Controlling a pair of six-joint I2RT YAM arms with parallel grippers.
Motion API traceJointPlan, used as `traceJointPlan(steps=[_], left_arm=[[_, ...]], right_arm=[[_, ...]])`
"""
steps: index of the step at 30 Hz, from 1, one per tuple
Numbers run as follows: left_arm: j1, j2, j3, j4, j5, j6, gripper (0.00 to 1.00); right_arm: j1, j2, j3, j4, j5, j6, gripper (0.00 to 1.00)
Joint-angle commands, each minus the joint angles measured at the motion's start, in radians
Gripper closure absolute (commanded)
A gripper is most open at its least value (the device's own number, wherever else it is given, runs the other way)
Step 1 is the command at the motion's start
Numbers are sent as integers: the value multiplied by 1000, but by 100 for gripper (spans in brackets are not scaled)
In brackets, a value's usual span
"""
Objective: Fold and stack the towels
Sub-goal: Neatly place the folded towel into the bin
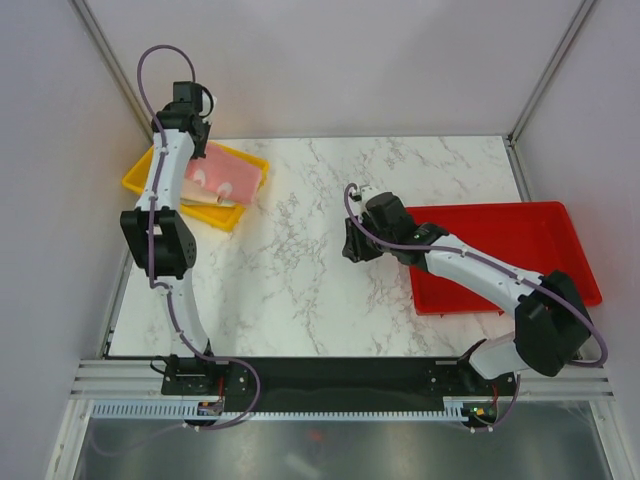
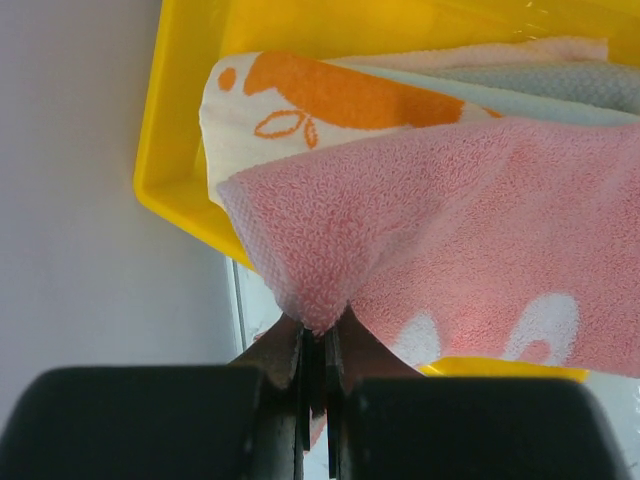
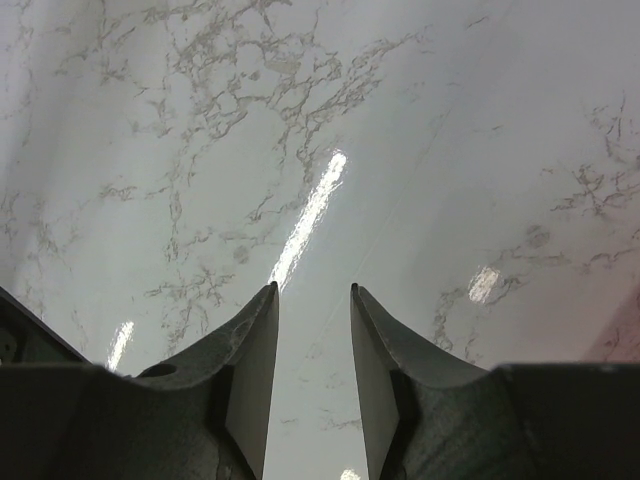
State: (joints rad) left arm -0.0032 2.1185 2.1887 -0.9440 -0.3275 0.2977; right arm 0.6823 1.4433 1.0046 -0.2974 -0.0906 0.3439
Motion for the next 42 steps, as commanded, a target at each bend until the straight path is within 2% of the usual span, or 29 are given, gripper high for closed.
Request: traceJointPlan(steps=[1,7,10,11,14,17,18,21,25,27,28,31,34,35,38,39,42], left_arm=[[66,18,43,49,36,54,98],[81,80,71,91,22,96,98],[118,132,66,172,51,64,95],[123,171,81,212,18,57,91],[131,230,127,263,-77,64,50],[129,250,163,326,-206,83,43],[129,245,170,344,-226,86,35],[128,203,169,366,-245,52,23],[91,112,88,363,-142,-9,23],[75,74,2,361,-3,-73,23],[74,39,-53,360,118,-103,23],[75,2,-119,356,294,-215,24],[75,-9,-173,349,386,-269,24],[75,13,-158,297,390,-285,23],[75,46,-63,174,422,-327,32],[65,-7,-76,166,453,-333,32],[14,-177,-174,188,502,-353,28]], right_arm=[[-3,6,20,15,-35,-6,57],[-4,66,46,14,-40,-26,56],[-6,91,55,15,-41,-26,56],[-6,103,57,17,-41,-28,56],[-7,132,57,17,-40,-36,56],[-10,152,58,18,-31,-37,55],[-10,158,61,20,-29,-36,55],[-10,184,77,23,-41,-33,55],[-10,200,89,33,-44,-25,55],[-9,200,91,41,-51,-25,55],[-10,203,92,43,-49,-23,55],[-10,198,95,43,-51,-23,55],[-10,178,100,37,-51,-22,53],[-10,154,103,32,-44,-20,52],[-9,82,109,6,-23,-6,28],[-10,62,115,-21,-17,-5,2],[-10,-24,140,-64,20,21,2]])
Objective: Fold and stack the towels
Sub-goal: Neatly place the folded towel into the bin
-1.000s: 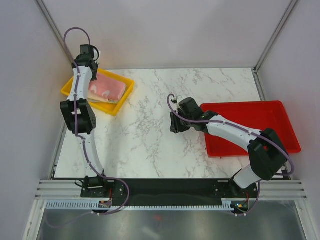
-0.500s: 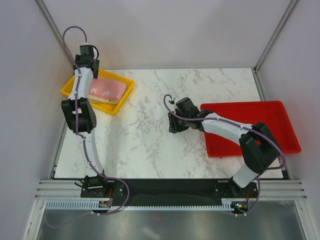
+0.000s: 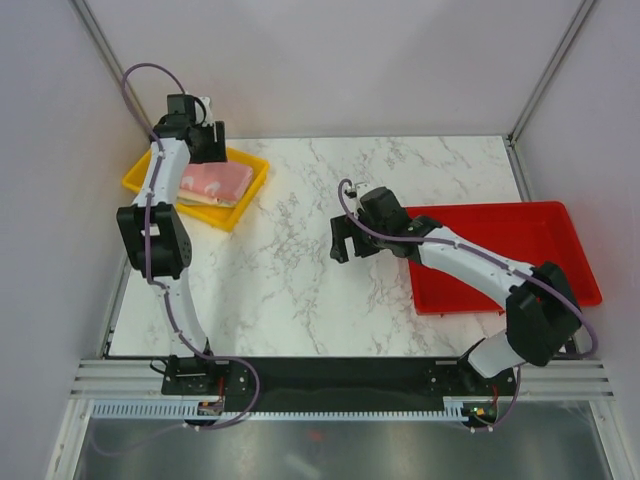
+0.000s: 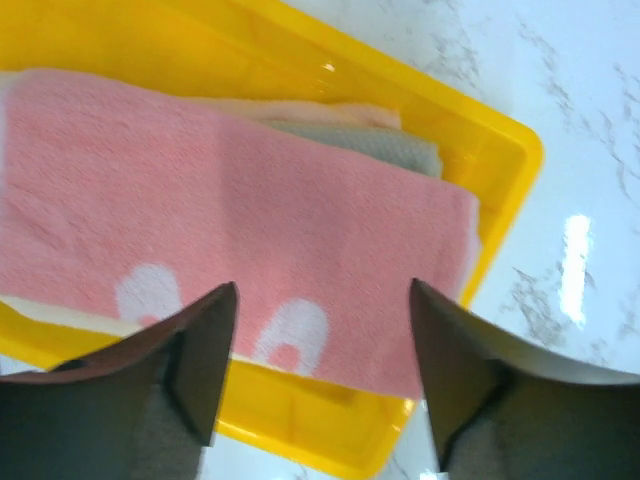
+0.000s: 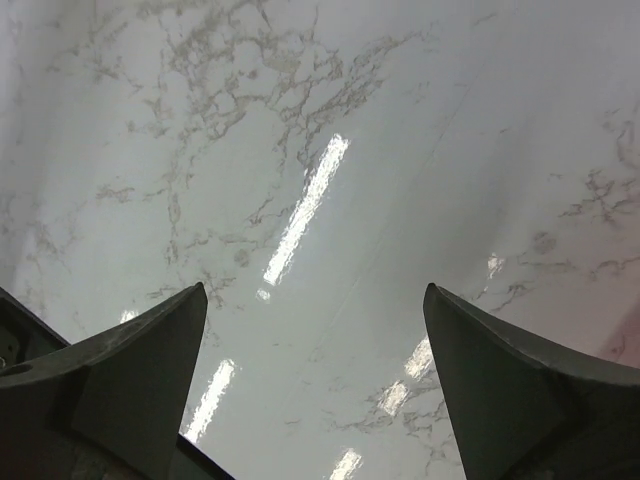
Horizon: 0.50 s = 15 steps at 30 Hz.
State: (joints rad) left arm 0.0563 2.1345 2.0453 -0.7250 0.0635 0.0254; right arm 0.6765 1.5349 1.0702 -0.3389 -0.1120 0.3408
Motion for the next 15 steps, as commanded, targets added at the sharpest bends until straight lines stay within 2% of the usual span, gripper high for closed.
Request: traceJointPlan(steps=[1,2,4,6,7,10,15], left_arm=[[-97,-246,-57,-28,113,-81,18],[-123,-290,-112,-22,124,-85,14],[-206,-417,-172,-7,176,-93,14],[-293,-496,-259,12,269,-136,1],[-326,-569,-319,31,353,-142,0],[-421,-680,-446,71,412,-191,0],[-457,-939,-680,196,435,-260,0]], right_arm=[[-5,-140,79,-31,73,32,2],[-5,-194,86,-38,92,47,2],[-3,-255,82,-48,126,53,2],[-5,-352,63,-46,164,70,2],[-5,-383,54,-42,173,79,2],[-5,-498,7,-46,192,106,2],[-5,-607,-71,-75,164,162,2]])
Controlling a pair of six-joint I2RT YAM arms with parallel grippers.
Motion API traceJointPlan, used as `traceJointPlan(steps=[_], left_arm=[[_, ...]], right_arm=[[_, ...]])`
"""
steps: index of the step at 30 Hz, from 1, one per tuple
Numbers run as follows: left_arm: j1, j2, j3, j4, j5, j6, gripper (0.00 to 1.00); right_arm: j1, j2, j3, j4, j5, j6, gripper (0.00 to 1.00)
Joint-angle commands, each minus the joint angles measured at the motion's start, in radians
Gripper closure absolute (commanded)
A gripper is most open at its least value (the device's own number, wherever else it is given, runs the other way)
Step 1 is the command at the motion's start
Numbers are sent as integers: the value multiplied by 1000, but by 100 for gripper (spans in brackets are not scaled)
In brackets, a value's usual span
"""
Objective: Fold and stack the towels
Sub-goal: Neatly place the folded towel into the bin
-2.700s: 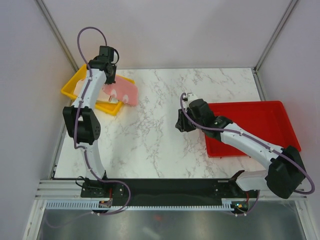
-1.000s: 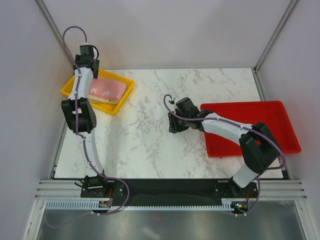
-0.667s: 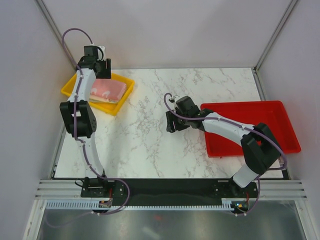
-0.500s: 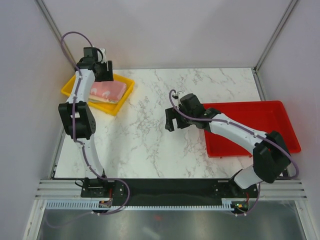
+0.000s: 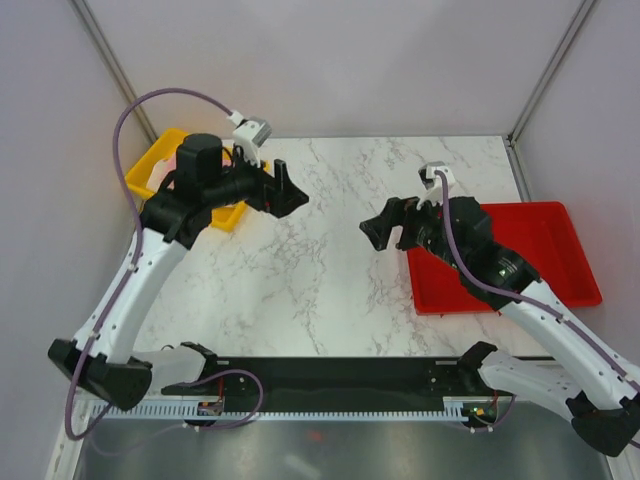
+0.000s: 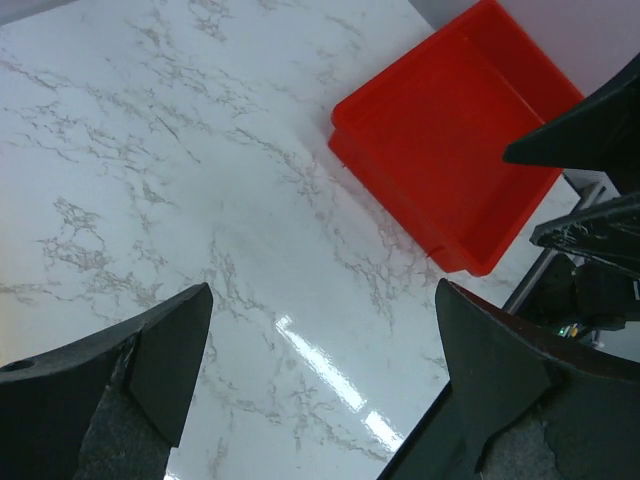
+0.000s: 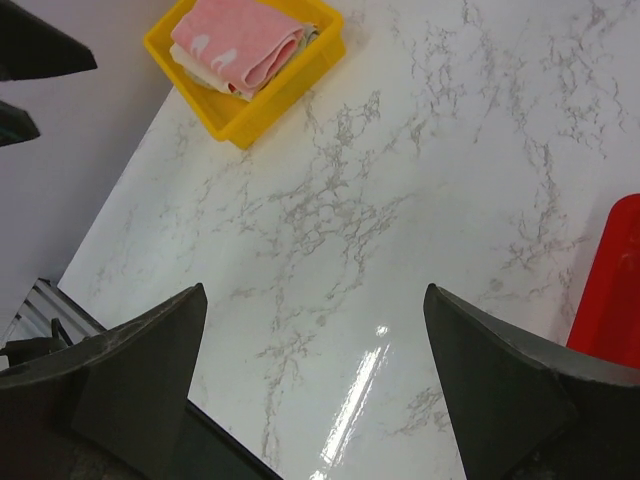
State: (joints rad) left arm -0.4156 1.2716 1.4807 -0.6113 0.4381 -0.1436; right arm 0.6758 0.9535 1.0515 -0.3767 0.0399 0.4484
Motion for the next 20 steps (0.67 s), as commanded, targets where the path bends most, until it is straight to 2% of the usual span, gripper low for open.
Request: traceJointPlan(steps=[1,3,9,20], left_arm=[[15,-112,-196,103,74,-99,0],[14,-213,-273,180,108,-106,0],[12,-366,-499,312,110,-159,0],[12,-405,-504,350,117,-183,0]], right_arm=[[-2,-65,-67,-37,12,73,2],[-4,-108,-111,-37,40,102,2],[-4,-211,-163,-31,95,122,2],[-4,-211,-157,-33,152,99,2]])
